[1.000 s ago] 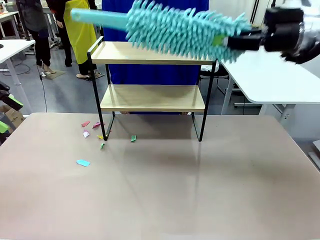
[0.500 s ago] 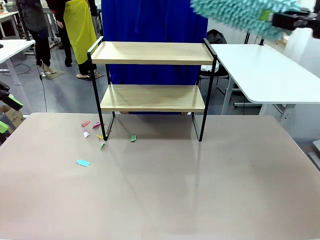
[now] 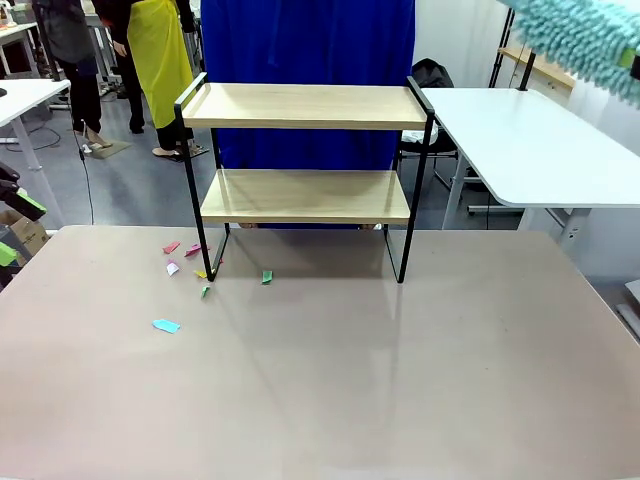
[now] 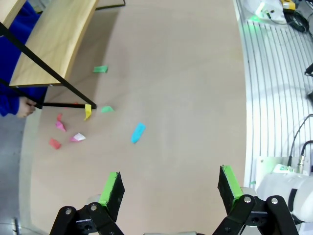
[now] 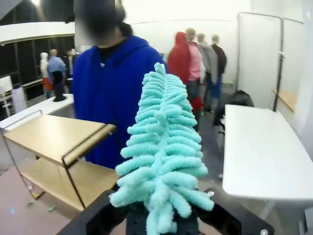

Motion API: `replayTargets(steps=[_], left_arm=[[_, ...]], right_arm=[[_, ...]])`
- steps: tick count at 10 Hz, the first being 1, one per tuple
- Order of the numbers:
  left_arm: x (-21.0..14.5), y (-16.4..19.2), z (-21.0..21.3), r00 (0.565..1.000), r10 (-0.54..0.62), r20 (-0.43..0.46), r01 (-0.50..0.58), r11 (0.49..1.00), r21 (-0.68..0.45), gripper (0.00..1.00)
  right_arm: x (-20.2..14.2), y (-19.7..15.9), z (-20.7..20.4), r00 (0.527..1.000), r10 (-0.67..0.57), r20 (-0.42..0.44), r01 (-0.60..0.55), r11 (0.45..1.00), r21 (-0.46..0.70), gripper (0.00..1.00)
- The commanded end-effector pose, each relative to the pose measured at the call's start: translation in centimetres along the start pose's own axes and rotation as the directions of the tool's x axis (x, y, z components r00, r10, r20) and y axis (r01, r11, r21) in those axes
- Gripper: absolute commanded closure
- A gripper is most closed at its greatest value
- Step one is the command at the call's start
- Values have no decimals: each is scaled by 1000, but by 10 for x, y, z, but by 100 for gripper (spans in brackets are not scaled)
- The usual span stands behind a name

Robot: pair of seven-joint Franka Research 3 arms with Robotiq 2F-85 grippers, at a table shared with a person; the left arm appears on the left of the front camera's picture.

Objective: Clean the shelf.
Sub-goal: Hand the Duster back to the human.

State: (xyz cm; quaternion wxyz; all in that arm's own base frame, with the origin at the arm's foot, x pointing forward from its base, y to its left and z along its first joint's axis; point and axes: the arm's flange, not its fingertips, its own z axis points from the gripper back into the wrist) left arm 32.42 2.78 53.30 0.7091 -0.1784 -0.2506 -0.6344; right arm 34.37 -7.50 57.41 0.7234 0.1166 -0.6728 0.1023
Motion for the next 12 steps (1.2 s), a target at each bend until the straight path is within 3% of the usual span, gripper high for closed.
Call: replayTargets(steps=[1, 4, 8, 10, 11, 12], left_arm=[[1, 1, 1, 1000, -7, 15, 7, 1000, -4, 0], [1, 1, 1, 1000, -7, 15, 7, 1000, -4, 0], [1, 1, 1, 1000, -7, 15, 7, 1000, -4, 0], [1, 1, 1, 1000, -7, 15, 7, 1000, -4, 0], [1, 1, 1, 1000, -7, 15, 7, 1000, -4, 0], [1, 1, 1, 1000, -7, 15, 7, 1000, -4, 0]], right_arm=[[-29, 2, -4, 999, -37, -35, 34, 996, -81, 83], [-88, -6, -3, 987, -98, -126, 82, 989, -127, 83], [-152, -7, -3, 974, -165, -154, 147, 981, -123, 83], [-158, -6, -5, 974, -198, -107, 193, 979, -59, 83], [-133, -22, -25, 965, -186, -185, 164, 978, -132, 83], [-133, -22, -25, 965, -186, -185, 164, 978, -132, 83]])
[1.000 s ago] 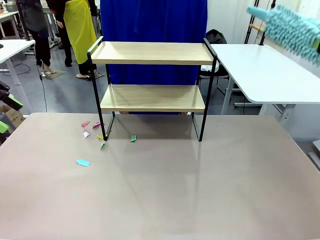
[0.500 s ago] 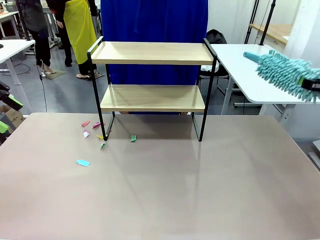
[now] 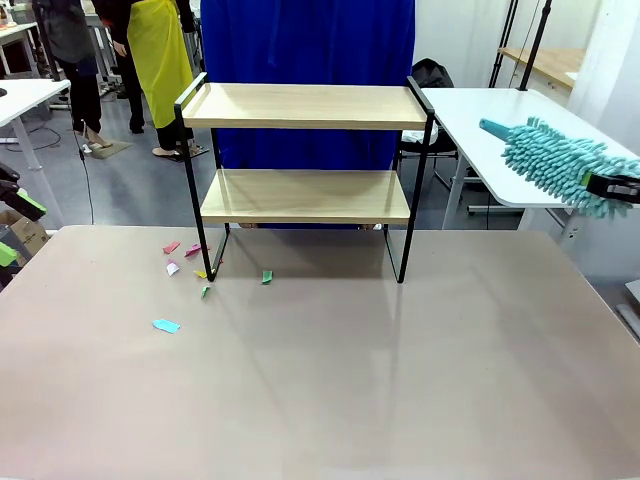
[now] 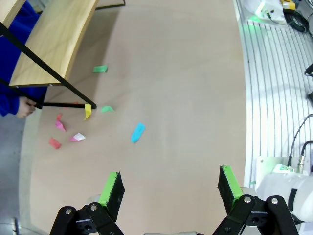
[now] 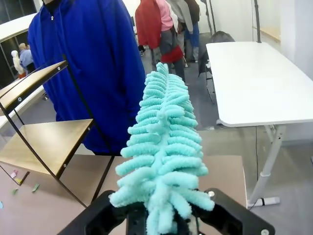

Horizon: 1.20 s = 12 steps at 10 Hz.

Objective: Clean the shelf.
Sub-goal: Hand the Duster back to the human.

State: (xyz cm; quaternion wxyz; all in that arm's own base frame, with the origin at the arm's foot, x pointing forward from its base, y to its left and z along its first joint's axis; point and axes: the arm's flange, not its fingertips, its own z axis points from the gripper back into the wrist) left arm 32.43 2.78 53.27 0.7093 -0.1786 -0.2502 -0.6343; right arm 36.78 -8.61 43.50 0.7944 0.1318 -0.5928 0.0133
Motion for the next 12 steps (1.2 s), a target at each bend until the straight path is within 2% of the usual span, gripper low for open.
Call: replayTargets(steps=[1, 12], left_arm=[[1, 1, 1, 1000, -7, 15, 7, 1000, -4, 0], [1, 1, 1, 1000, -7, 15, 7, 1000, -4, 0]], right_arm=[[3, 0, 5, 1000, 4, -8, -4, 1000, -19, 83], [3, 0, 5, 1000, 4, -8, -4, 1000, -19, 83]])
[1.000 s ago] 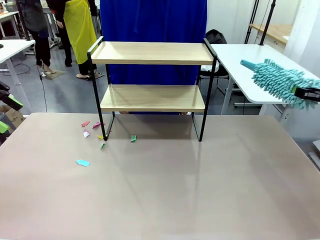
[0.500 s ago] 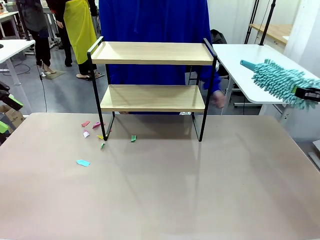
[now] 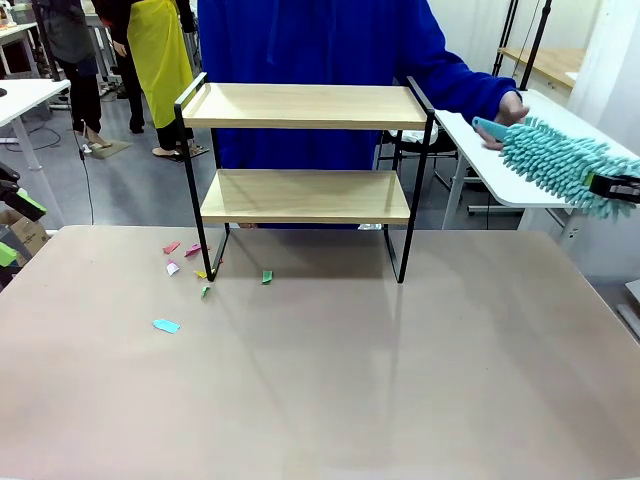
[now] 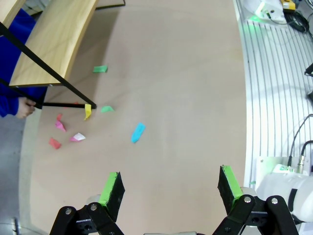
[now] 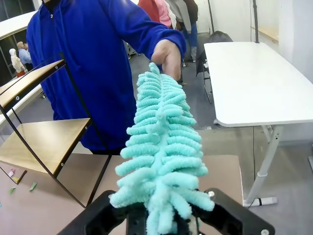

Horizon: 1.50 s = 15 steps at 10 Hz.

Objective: Clean the shelf.
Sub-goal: Hand the Duster back to the human.

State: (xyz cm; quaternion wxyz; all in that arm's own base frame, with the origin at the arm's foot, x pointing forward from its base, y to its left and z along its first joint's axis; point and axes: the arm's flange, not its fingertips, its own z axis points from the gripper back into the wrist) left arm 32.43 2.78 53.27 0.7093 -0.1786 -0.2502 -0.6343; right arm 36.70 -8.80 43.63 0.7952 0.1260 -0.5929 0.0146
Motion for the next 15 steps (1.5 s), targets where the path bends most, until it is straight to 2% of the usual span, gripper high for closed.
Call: replayTargets(steps=[1, 4, 5, 6, 7, 10, 11, 14, 15], left_arm=[[1, 1, 1, 1000, -7, 15, 7, 1000, -4, 0], [1, 1, 1, 1000, -7, 15, 7, 1000, -4, 0], [1, 1, 1, 1000, -7, 15, 7, 1000, -4, 0], [1, 1, 1, 1000, -7, 15, 7, 1000, -4, 0], [1, 1, 1, 1000, -7, 15, 7, 1000, -4, 0], [1, 1, 1, 1000, -7, 15, 7, 1000, -4, 0], [1, 1, 1, 1000, -7, 15, 7, 1000, -4, 0], [1, 1, 1, 1000, -7, 15, 7, 1000, -4, 0], [1, 1, 1, 1000, -7, 15, 7, 1000, -4, 0]], right_arm=[[2, 2, 3, 1000, -5, -7, 5, 1000, -11, 83], [1, 0, 0, 1000, 1, 1, -1, 1000, 0, 83], [-1, 2, -1, 998, 62, -2, -62, 998, -3, 28], [-1, 1, -1, 999, 47, -8, -47, 999, 20, 27], [-1, 1, -1, 999, 34, -10, -34, 999, 25, 0], [6, 2, 5, 1000, -7, -7, 7, 997, 70, 3], [17, 4, 7, 999, -41, 17, 40, 995, 97, 0], [87, 11, 46, 976, -140, 168, 108, 977, 185, 0], [115, 6, 60, 950, -234, 208, 180, 952, 248, 0]])
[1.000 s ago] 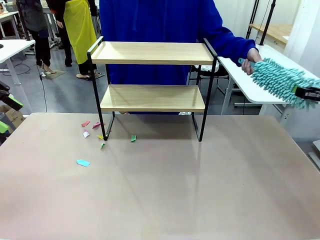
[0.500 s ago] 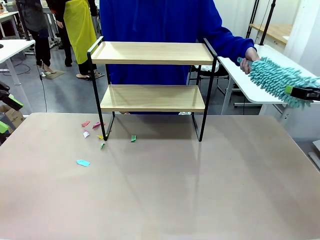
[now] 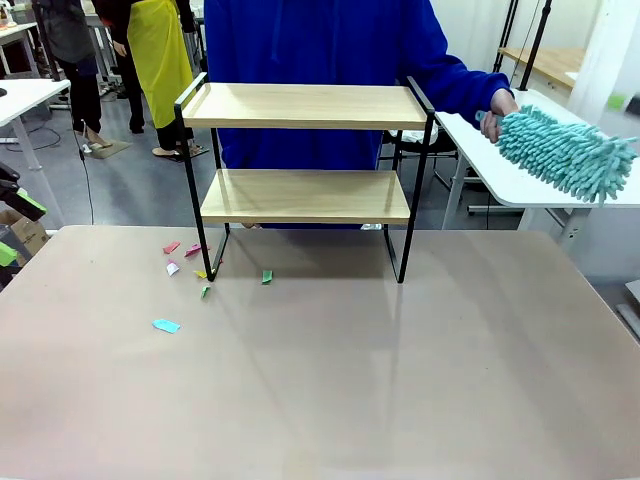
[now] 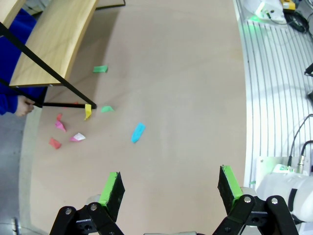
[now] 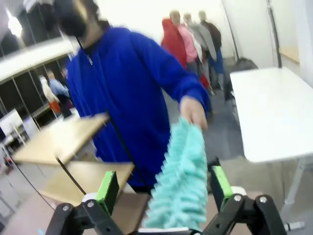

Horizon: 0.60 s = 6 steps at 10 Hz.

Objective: Clean the shelf.
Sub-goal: Hand the Duster back to the human.

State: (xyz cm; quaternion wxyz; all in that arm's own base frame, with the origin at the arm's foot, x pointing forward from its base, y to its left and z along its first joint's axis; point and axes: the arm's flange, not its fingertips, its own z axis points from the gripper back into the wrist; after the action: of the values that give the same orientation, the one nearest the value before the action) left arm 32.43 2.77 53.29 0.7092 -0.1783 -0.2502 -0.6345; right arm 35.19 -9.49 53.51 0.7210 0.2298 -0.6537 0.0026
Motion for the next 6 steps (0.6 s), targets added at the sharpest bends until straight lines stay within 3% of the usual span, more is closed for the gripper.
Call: replayTargets(steps=[1, 4, 6], left_arm=[[1, 1, 1, 1000, -7, 15, 7, 1000, -4, 0], [1, 1, 1, 1000, -7, 15, 7, 1000, -4, 0], [1, 1, 1, 1000, -7, 15, 7, 1000, -4, 0]], right_arm=[[50, -8, 22, 980, -173, 102, 165, 983, 84, 0], [90, -32, 52, 889, -383, 252, 346, 921, 178, 0], [92, -42, 61, 872, -424, 242, 380, 901, 209, 0]])
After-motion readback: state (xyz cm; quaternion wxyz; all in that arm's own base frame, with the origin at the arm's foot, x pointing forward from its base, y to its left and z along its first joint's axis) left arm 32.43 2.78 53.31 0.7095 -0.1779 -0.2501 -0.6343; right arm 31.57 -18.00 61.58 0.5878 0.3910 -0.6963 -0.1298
